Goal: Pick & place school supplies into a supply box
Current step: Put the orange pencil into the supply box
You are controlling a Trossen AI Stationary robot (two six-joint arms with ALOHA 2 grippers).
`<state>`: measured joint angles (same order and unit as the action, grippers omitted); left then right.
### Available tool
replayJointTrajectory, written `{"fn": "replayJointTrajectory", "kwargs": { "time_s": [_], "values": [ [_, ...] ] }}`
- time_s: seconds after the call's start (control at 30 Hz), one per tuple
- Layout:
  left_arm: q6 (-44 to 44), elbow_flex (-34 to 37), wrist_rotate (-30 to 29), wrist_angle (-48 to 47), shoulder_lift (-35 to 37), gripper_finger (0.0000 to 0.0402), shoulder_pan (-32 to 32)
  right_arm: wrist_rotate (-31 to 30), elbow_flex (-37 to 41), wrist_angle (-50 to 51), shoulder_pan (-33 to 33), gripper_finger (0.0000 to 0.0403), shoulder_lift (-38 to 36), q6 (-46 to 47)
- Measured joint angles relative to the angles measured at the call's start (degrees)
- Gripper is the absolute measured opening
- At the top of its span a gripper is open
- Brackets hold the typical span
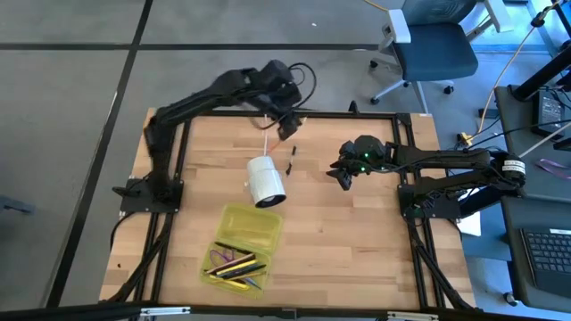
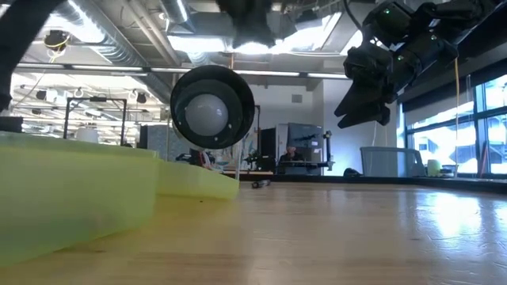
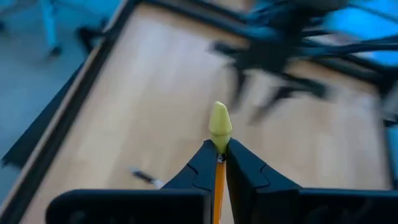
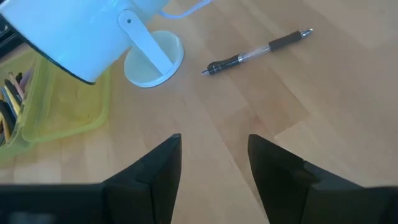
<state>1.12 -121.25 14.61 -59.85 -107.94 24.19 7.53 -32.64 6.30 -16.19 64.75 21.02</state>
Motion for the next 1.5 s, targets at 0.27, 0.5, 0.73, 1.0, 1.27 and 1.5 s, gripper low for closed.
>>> {"fn": "replayJointTrajectory", "kwargs": {
  "time_s": [0.27,0.5,0.73,1.0,1.27,1.5],
  "values": [
    [-3.28,-0.02,-1.7,-5.62,9.01,0.001,-13.52,-0.39,0.0,-0.05,-0.04,0.0188,-0.02,-1.21],
    [-2.39,3.49,-6.8,-13.23,7.43,0.001,-26.22,-0.44,0.0,-0.82,-0.04,0.0188,-0.04,-1.96],
    [4.22,13.76,-4.89,-9.81,6.73,0.001,-35.22,-0.57,-0.02,-0.98,-0.07,0.0188,-0.04,-1.84],
    [10.48,25.94,-3.01,-1.84,6.71,0.001,-42.74,-0.57,-0.02,-0.94,-0.07,0.0188,-0.04,-1.93],
    [17.39,36.63,-2.95,9.85,6.73,0.001,-47.16,-0.55,-0.02,-0.91,-0.09,0.0188,-0.04,-1.98],
    [21.19,42.06,-2.95,17.92,6.64,0.001,-49.68,-0.55,-0.02,-0.91,-0.09,0.0188,-0.04,-2.02]
  ]
}}
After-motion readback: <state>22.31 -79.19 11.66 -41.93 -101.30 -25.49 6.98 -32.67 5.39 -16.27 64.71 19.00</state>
